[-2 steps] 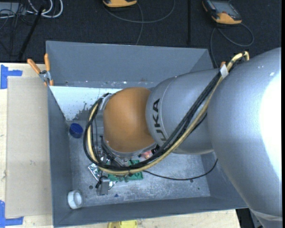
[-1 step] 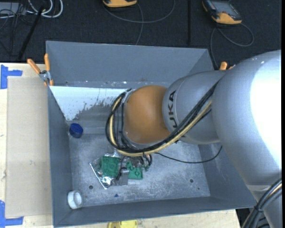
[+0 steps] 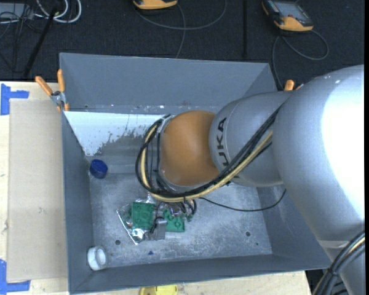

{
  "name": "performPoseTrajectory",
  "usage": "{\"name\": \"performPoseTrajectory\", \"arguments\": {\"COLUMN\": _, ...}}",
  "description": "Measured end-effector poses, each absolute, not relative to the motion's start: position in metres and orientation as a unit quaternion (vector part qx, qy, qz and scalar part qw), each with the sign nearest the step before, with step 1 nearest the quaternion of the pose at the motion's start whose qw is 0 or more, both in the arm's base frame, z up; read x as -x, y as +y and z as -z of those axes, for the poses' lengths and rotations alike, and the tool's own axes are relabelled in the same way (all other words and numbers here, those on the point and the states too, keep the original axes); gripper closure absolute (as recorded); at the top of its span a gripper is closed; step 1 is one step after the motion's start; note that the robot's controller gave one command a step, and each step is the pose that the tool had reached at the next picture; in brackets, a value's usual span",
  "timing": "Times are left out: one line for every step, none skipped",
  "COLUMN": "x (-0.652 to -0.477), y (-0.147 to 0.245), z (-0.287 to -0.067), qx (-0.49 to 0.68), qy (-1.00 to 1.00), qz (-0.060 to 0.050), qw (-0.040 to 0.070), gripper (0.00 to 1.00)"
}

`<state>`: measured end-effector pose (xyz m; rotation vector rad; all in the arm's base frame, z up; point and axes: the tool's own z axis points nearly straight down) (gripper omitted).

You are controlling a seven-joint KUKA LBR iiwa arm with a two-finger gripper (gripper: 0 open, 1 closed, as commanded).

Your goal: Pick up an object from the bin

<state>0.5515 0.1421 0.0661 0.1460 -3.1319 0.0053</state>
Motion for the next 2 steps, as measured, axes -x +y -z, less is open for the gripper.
{"name": "performPoseTrajectory", "arguments": {"x": -0.5516, "y": 0.1419, "z": -0.0661, "qx": -0.044, "qy": -0.999, "qz": -0.001, "qw": 0.004, "gripper": 0.0}}
{"name": "performPoseTrajectory", "arguments": {"x": -0.5517, "y": 0.1416, "z": -0.066, "qx": -0.04, "qy": -0.999, "qz": -0.001, "qw": 0.004, "gripper": 0.0}}
